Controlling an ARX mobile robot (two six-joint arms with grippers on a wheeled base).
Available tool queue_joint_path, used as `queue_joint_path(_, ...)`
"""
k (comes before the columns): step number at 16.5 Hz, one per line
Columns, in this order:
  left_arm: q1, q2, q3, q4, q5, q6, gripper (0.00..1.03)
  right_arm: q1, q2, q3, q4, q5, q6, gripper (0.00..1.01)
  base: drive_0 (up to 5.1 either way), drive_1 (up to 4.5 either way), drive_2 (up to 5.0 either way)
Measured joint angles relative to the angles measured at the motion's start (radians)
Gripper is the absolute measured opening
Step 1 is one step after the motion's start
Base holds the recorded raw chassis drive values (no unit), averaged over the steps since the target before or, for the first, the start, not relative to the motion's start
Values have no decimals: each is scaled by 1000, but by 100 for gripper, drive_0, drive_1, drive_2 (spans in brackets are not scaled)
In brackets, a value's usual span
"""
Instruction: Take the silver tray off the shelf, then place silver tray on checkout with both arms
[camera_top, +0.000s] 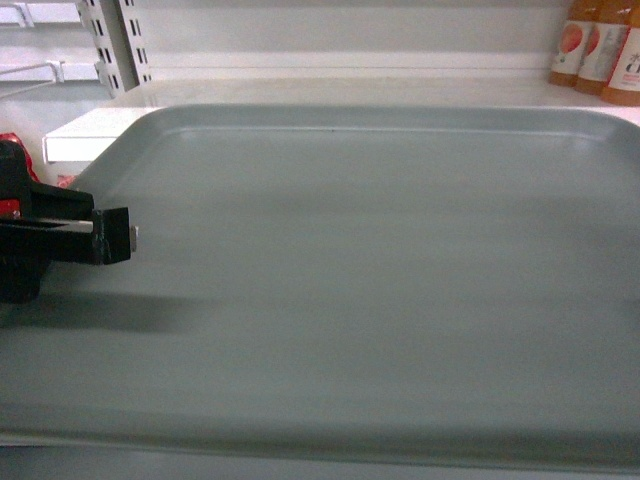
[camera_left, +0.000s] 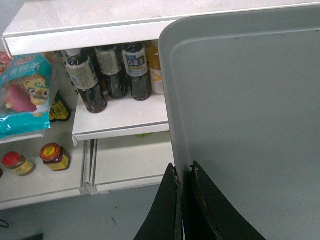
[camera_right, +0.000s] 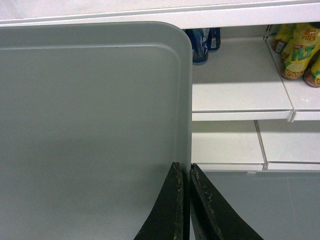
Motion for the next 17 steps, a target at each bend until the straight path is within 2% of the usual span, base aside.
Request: queue_joint_path(17,0,-2,-2,2,0,2,4,0,-2,-1,3,2,-2,2,-5,-422,412)
